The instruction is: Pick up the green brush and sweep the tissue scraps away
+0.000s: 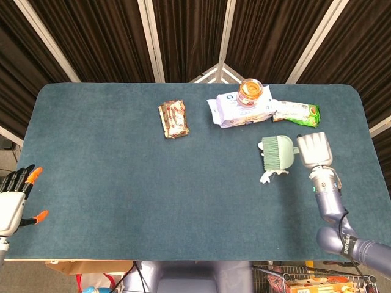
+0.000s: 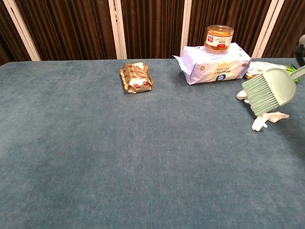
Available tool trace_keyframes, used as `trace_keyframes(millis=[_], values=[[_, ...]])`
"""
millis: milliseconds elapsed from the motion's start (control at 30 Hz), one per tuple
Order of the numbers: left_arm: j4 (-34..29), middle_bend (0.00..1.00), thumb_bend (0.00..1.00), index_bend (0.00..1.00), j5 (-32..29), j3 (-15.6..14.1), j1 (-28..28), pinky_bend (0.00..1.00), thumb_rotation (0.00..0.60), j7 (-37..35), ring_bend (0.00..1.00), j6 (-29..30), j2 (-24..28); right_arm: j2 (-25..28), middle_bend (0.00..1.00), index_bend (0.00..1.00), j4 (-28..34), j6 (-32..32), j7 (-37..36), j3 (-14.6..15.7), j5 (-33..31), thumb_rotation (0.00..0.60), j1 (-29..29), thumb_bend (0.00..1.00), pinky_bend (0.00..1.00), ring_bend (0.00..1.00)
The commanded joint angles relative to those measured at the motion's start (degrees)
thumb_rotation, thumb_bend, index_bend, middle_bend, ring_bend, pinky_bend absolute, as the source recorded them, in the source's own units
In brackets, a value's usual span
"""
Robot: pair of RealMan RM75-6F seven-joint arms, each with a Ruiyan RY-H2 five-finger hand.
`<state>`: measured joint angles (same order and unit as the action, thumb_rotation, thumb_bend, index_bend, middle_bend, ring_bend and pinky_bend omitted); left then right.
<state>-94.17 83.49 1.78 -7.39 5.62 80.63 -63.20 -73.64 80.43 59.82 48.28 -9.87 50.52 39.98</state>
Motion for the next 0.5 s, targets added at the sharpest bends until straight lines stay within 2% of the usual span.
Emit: trace_keyframes(millis=[33,167,333,500], values=[[-0.1,0.0,0.0,0.0,0.0,0.0,0.0,0.02,0.6,0.2,0.0,0.0,-0.1,4.8,0.95,0.73,7.0,2.6,-1.5,-1.2,3.5,0.6,0.0,0.54,0.92,0.98],[-0.1,0.0,0.0,0.0,-0.3,0.2,-0.1,0.02,0.6,0.0,0.0,-0.1,-0.1,7.5,0.95,0.73,14.5,4.0,-2.2,-0.9,8.4,0.6,0.2,0.54,0.92,0.98],[-0.1,0.0,0.0,0.0,-0.6,0.2,-0.2,0.02,0.6,-0.1,0.0,-0.4,0.0,7.6,0.95,0.73,18.5,4.4,-1.2,0.4,11.3,0.6,0.3,0.54,0.92,0.98],[-0.3,0.0,0.0,0.0,-0.4,0.0,-0.2,0.02,0.6,-0.1,0.0,-0.4,0.1,5.6,0.95,0.73,20.2,4.0,-0.6,2.0,13.5,0.6,0.7,0.54,0.92,0.98]])
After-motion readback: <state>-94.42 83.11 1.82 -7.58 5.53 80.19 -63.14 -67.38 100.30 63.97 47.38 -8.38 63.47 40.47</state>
